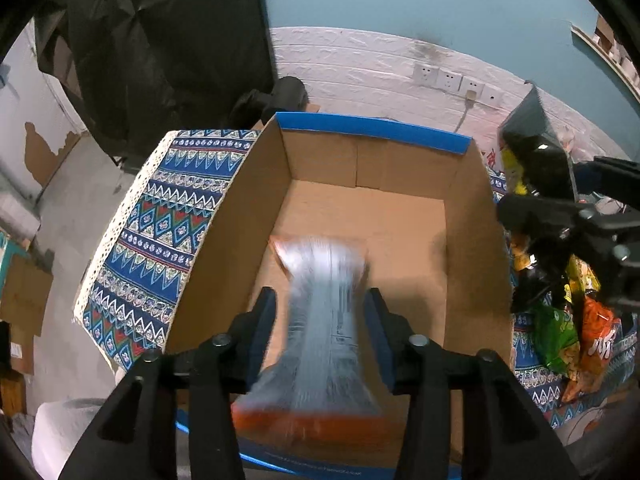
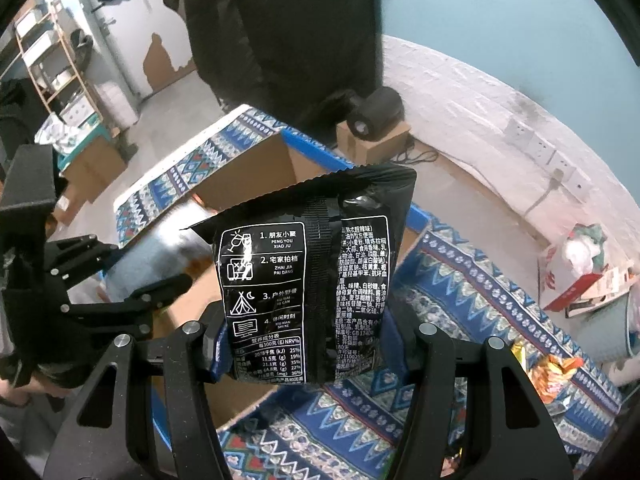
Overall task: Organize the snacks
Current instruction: 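Carry the white chip bag into the box and open the left gripper, then lower the black bag into the box and open the right gripper, then grasp the green bag with the left gripper while the right grasps the orange bag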
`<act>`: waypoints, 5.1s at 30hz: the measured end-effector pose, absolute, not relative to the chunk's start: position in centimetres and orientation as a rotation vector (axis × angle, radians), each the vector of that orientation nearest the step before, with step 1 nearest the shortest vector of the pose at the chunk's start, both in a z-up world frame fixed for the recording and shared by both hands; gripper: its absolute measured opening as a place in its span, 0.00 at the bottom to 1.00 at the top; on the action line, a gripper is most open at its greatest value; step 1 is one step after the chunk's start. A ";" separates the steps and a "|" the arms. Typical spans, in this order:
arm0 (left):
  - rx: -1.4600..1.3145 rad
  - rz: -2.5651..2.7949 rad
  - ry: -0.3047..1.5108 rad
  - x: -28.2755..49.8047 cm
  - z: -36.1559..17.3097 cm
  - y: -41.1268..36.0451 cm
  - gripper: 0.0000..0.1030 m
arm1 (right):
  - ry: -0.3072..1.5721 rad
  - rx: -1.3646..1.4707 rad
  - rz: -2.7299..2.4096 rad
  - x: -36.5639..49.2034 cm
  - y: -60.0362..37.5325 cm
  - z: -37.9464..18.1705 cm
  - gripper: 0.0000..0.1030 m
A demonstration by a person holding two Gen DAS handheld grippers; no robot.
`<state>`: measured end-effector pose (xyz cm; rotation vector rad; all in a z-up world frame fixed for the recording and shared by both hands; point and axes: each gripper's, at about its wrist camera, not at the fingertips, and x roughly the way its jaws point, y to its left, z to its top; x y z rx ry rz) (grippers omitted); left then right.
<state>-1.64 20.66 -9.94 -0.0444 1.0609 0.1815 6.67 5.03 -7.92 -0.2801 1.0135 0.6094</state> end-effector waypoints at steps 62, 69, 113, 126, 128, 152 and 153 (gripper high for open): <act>0.118 -0.055 1.059 -2.2 -7.6 6.5 0.75 | 1.047 -0.204 0.414 2.1 -10.7 -5.1 0.77; 0.174 -0.093 1.064 -1.8 -7.9 3.1 0.75 | 1.045 -0.177 0.364 1.0 -14.7 -4.6 0.77; 0.041 -0.162 1.421 1.7 -21.6 -7.7 0.84 | 1.185 -0.122 0.109 -1.7 -30.8 -10.3 0.79; 0.093 -0.315 1.444 1.5 -22.0 -6.7 0.61 | 1.367 -0.205 0.138 -0.2 -31.6 -18.0 0.79; 0.133 -0.320 1.442 1.6 -21.8 -6.7 0.61 | 1.378 -0.207 0.150 0.1 -31.5 -18.9 0.79; 0.136 -0.265 1.451 2.3 -24.3 -7.3 0.62 | 1.403 -0.157 0.145 0.4 -32.3 -22.2 0.51; 0.151 -0.263 1.440 2.3 -24.2 -7.5 0.61 | 1.402 -0.159 0.139 0.5 -32.5 -22.1 0.49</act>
